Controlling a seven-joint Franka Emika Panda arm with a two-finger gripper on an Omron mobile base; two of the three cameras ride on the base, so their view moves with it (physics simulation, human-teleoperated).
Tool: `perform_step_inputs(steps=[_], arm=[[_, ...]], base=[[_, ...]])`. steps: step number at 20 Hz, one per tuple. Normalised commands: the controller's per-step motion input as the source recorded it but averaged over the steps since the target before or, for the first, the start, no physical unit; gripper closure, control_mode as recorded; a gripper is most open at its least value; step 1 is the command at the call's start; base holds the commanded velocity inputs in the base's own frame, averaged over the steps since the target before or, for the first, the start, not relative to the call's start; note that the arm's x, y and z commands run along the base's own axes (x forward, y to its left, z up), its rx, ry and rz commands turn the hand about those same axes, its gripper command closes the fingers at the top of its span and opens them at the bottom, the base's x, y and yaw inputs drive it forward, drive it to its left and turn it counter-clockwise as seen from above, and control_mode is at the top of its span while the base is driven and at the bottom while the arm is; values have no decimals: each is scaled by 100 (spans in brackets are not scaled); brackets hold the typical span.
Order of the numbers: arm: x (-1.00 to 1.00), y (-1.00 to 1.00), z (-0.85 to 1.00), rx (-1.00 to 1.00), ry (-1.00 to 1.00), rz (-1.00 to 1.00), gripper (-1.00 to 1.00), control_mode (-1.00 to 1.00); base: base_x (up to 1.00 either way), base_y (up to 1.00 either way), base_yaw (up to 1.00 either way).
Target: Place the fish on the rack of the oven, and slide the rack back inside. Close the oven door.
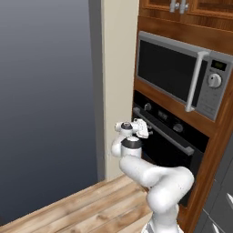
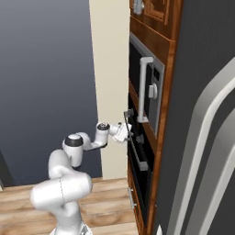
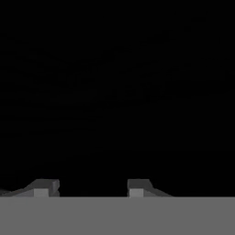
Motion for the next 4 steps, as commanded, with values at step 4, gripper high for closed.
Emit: perform_step_inputs(steps=[4], arm=[[0, -32, -13, -2, 0, -3, -100, -100]], base=[[0, 0, 0]])
